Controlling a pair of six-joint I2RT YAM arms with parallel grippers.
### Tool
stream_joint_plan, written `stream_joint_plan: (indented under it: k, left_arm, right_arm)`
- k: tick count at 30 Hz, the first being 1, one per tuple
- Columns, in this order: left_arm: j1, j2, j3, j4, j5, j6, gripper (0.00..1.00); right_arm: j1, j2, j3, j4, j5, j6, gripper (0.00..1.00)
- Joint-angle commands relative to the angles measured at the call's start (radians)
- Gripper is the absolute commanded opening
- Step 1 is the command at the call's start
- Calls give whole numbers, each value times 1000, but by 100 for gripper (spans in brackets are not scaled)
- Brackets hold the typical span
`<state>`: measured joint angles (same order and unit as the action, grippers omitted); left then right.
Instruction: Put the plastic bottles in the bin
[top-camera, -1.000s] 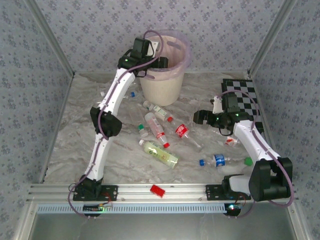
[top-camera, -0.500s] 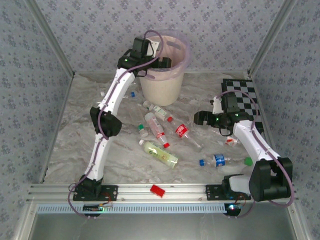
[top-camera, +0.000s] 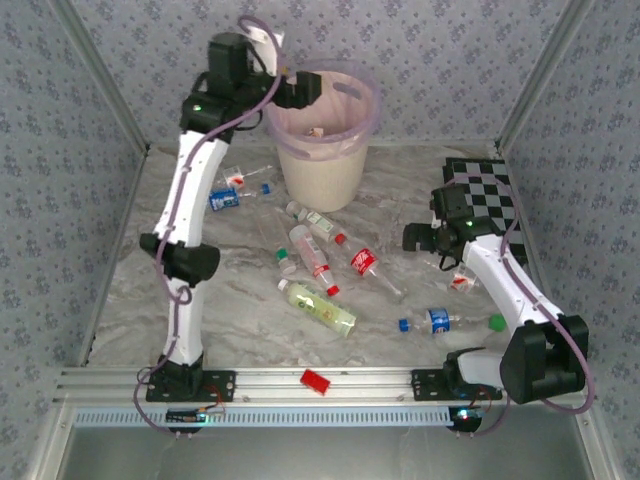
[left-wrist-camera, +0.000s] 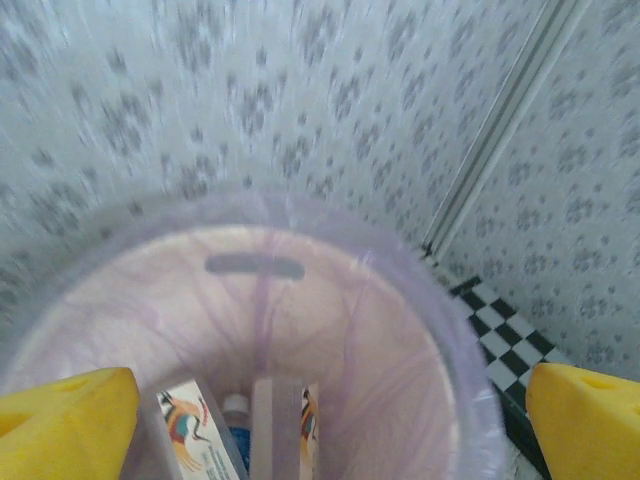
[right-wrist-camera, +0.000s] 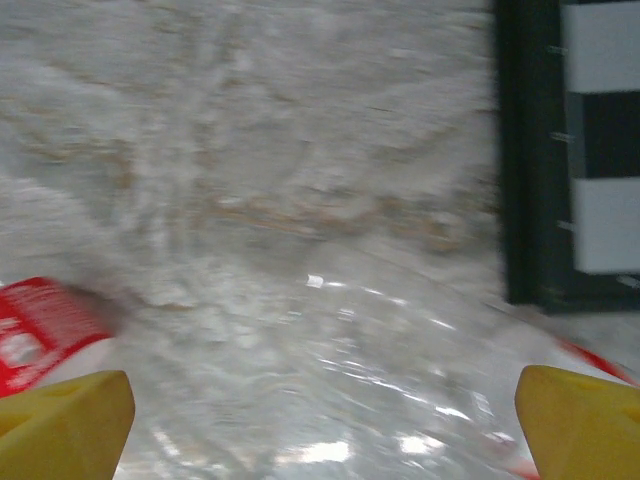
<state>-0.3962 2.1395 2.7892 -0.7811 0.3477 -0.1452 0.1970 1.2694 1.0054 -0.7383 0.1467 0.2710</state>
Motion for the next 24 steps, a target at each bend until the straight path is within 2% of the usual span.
stream_joint_plan:
  k: [1, 3, 7, 10, 12, 15, 18, 24]
  left_arm:
    - [-4, -138, -112, -52, -18, 71, 99]
    - [-4, -237, -288, -27, -36, 84, 99]
    - [-3, -495, -842, 232, -50, 66, 99]
    - [6, -629, -1109, 320, -68, 35, 99]
    - [14, -693, -1249, 377, -50, -7, 99]
    - [20, -753, -1401, 419, -25, -67, 99]
    - [20, -810, -1526, 444, -42, -105, 99]
    - [29, -955, -1797, 494, -93, -270, 99]
  right_arm:
    - [4, -16, 39, -181, 240, 125, 100]
    - [-38, -31, 34, -225, 236, 241, 100]
    - [-146, -143, -72, -163, 76, 470, 100]
    - [-213, -207, -127, -147, 51, 676, 100]
    - [-255, -234, -158, -129, 12, 816, 100]
    - [-301, -276, -247, 22, -92, 982, 100]
    - [-314, -282, -313, 172, -138, 1105, 99]
    - [-274, -260, -399, 314, -103, 1261, 96]
